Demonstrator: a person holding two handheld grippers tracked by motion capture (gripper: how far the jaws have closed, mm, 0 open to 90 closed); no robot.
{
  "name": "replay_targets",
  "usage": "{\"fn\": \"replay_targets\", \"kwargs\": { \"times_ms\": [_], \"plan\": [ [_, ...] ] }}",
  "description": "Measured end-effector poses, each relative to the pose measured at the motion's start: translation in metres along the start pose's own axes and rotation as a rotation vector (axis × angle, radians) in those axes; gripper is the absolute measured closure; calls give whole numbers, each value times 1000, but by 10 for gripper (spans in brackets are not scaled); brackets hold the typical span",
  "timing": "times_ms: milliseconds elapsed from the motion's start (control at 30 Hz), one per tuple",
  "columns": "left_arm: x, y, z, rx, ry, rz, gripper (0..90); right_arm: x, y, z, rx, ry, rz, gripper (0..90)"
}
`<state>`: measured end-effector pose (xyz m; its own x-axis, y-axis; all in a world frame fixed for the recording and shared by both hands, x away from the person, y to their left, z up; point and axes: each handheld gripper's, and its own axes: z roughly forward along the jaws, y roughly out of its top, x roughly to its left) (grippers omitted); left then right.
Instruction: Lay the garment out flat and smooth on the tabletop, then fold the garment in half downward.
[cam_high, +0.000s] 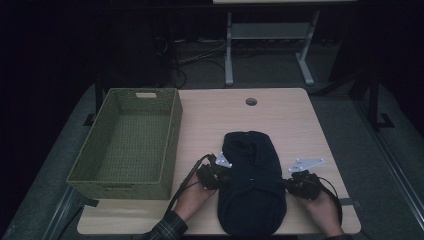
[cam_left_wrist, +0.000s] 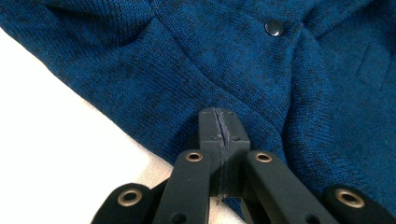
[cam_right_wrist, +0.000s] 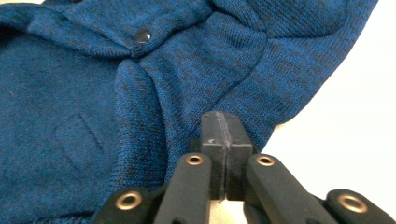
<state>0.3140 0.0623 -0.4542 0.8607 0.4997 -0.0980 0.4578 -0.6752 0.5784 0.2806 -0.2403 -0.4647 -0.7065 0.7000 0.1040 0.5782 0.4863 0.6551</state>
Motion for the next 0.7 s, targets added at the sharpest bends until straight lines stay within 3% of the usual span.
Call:
{"fn": "replay_targets", "kwargs": {
  "times_ms": [100, 133, 167, 333, 500, 700],
  "plan": [
    [0, 0, 0, -8, -12, -13, 880, 0, 0, -1, -1, -2, -2, 825],
    [2, 0, -1, -5, -31, -13, 807, 0, 1, -3, -31, -20, 5, 724],
    [2, 0, -1, -5, -31, -13, 770, 0, 1, -3, -31, -20, 5, 724],
    [9, 2, -8, -36, -21, -34, 612, -2, 3, -6, -72, -45, 15, 547],
    [15, 8, -22, -45, -17, -24, 519, -4, 3, -5, -73, -58, 22, 461],
    [24, 18, -39, -98, 9, -31, 437, -6, 7, -7, -82, -60, 26, 407]
  ]
}}
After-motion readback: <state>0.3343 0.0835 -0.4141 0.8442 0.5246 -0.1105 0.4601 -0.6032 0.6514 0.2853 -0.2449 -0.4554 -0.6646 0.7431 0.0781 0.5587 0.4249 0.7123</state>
